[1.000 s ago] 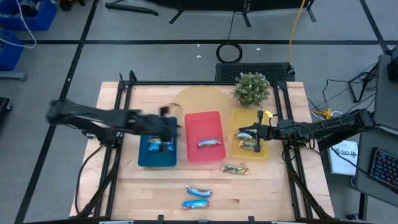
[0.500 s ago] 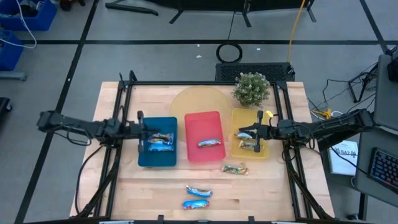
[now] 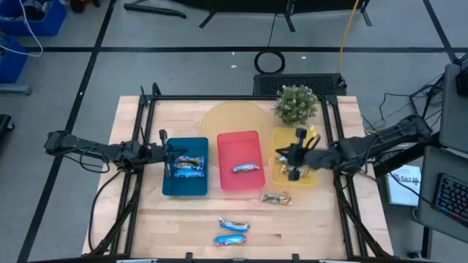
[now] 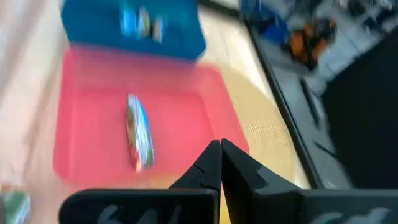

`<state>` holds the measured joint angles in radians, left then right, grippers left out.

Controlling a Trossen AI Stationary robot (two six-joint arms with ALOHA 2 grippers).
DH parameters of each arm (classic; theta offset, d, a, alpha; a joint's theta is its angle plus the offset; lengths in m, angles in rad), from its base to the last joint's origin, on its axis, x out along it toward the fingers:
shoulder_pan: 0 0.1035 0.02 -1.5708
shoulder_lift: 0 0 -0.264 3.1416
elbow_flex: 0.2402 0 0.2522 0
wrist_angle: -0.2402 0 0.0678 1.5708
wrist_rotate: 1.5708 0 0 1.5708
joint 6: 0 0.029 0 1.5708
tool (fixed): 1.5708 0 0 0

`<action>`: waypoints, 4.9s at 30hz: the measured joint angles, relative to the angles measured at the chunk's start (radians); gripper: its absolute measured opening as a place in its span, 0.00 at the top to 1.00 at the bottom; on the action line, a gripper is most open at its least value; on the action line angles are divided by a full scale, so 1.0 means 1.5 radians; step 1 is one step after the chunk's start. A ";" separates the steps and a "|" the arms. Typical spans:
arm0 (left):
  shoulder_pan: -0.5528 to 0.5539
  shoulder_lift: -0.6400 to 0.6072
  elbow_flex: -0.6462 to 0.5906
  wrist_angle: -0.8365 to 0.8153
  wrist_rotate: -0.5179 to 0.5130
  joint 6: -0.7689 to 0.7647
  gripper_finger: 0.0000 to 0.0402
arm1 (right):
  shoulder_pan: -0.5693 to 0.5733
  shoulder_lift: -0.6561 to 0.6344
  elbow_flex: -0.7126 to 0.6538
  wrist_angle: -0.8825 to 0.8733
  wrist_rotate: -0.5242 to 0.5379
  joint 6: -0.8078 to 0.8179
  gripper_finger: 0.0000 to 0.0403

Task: Pick and place Granola Bars by type
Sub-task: Put the yellow granola bar into the yellow bin, then put the red granola bar into the red bin

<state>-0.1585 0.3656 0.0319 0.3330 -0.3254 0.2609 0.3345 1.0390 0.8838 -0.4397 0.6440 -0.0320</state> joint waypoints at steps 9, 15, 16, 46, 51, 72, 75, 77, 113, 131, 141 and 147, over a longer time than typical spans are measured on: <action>0.000 0.000 0.000 0.019 0.004 0.021 0.99 | 0.157 0.332 0.331 -0.352 -0.016 0.259 0.93; 0.000 0.000 0.001 0.060 0.007 0.013 0.94 | 0.197 0.459 0.355 -0.345 -0.144 0.344 0.72; 0.000 0.000 0.001 0.061 0.007 0.011 0.93 | 0.202 0.477 0.355 -0.350 -0.150 0.357 0.69; 0.000 0.000 0.001 0.060 0.009 0.013 0.91 | 0.195 0.568 0.177 -0.220 -0.210 0.444 0.51; 0.000 0.000 0.001 0.060 0.027 0.010 0.91 | 0.190 0.568 0.170 -0.193 -0.249 0.430 0.60; 0.000 0.000 0.001 0.060 0.039 0.015 0.91 | 0.178 0.481 0.164 -0.187 -0.247 0.359 0.90; 0.000 0.000 0.001 0.061 0.040 0.013 0.91 | 0.187 0.427 0.156 -0.182 -0.229 0.313 0.91; 0.000 0.000 0.001 0.061 0.040 0.013 0.91 | 0.191 0.378 0.140 -0.171 -0.192 0.286 0.91; 0.000 0.000 0.001 0.055 0.041 -0.037 0.91 | -0.101 -0.170 -0.256 -0.074 -0.189 0.193 0.91; 0.000 0.001 0.001 0.022 0.036 -0.016 0.91 | -0.196 -0.021 -0.252 -0.097 -0.290 0.241 0.70; 0.000 0.001 0.001 0.022 0.036 -0.019 0.91 | -0.196 -0.052 -0.109 -0.148 -0.292 0.195 0.53; 0.000 0.001 0.001 0.023 0.037 -0.020 0.91 | -0.195 -0.143 -0.069 0.040 -0.308 0.031 0.57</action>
<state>-0.1585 0.3664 0.0334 0.3672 -0.2699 0.2306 0.0414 0.8251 0.7807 -0.3798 0.1822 0.0149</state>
